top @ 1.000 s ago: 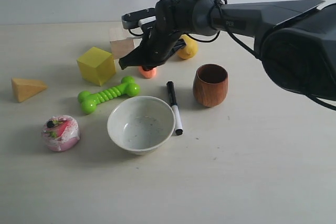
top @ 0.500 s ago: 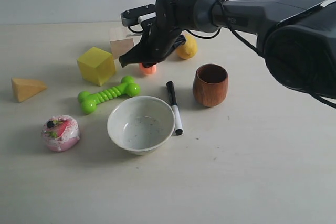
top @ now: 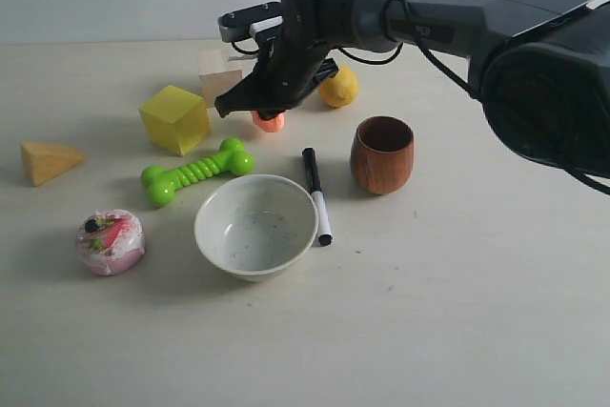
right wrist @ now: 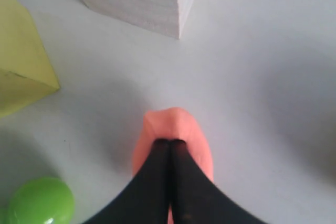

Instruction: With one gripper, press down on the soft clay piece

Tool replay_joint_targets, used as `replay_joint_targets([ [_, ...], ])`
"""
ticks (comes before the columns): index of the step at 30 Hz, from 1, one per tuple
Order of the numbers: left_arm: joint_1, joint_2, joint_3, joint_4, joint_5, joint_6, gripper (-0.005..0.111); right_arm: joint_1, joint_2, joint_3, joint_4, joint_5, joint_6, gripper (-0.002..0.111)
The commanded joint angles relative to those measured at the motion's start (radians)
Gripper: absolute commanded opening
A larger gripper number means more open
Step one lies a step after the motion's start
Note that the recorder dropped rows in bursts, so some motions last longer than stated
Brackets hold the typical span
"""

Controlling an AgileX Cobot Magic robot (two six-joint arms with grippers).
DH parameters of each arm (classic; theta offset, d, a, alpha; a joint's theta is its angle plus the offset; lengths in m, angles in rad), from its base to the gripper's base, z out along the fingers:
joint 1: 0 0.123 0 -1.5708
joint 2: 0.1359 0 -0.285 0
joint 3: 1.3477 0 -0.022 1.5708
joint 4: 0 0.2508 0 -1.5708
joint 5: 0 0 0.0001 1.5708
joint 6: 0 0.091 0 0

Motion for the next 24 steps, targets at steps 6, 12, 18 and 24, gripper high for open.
replay_joint_targets([
  [6,-0.005,-0.002,-0.003,-0.003,-0.011,0.0,0.0,0.0,0.0,-0.012,-0.008,0.015,0.006,0.015],
  [12,-0.005,-0.002,-0.003,-0.003,-0.011,0.0,0.0,0.0,0.024,-0.012,-0.002,0.014,0.006,0.023],
  [18,-0.005,-0.002,-0.003,-0.003,-0.011,0.0,0.0,0.0,0.024,-0.012,0.026,-0.006,0.006,0.032],
  [24,-0.005,-0.002,-0.003,-0.003,-0.011,0.0,0.0,0.0,0.024,-0.012,0.027,-0.01,0.018,0.033],
])
